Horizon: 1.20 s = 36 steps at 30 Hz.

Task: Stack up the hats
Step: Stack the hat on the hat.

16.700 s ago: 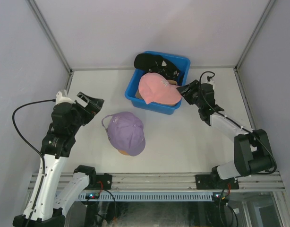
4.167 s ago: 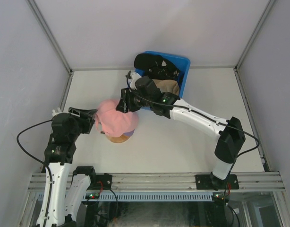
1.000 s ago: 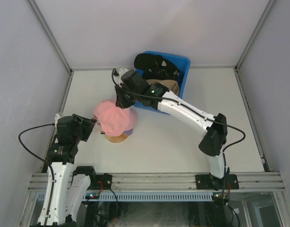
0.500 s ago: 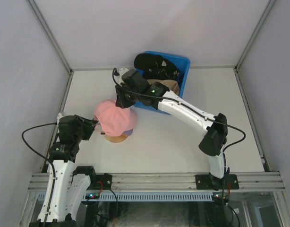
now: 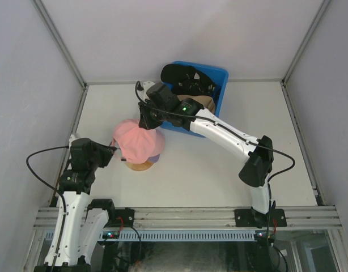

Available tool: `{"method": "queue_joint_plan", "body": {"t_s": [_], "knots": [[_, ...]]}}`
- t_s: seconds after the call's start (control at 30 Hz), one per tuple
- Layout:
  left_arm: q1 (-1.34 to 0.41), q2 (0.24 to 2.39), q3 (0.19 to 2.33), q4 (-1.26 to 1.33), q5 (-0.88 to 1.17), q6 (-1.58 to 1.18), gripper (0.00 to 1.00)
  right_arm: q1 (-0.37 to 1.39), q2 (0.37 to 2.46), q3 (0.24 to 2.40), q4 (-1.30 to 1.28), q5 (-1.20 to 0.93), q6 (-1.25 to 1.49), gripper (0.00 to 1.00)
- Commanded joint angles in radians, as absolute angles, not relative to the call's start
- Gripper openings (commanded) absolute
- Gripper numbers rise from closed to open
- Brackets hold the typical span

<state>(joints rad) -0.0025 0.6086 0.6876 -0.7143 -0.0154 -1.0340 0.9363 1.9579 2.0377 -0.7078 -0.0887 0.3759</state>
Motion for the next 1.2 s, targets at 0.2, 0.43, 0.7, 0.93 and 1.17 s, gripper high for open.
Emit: {"method": "queue_joint_plan", "body": {"t_s": [0.2, 0.43, 0.7, 0.93, 1.17], "knots": [[-0.008, 0.596, 0.798, -0.781, -0.035, -0.980, 0.23, 0.931, 1.881, 2.086, -0.667, -0.094, 0.390, 0.00], [-0.008, 0.591, 0.838, -0.821, -0.052, -0.959, 0.23, 0.932, 1.879, 2.091, -0.671, -0.090, 0.388, 0.00], [-0.008, 0.603, 0.843, -0.821, -0.048, -0.947, 0.02, 0.932, 1.882, 2.106, -0.681, -0.087, 0.385, 0.00], [-0.008, 0.619, 0.835, -0.829, -0.054, -0.934, 0.35, 0.933, 1.888, 2.107, -0.681, -0.091, 0.385, 0.00], [-0.008, 0.643, 0.845, -0.816, -0.060, -0.928, 0.43, 0.929, 1.890, 2.108, -0.680, -0.094, 0.385, 0.00]]}}
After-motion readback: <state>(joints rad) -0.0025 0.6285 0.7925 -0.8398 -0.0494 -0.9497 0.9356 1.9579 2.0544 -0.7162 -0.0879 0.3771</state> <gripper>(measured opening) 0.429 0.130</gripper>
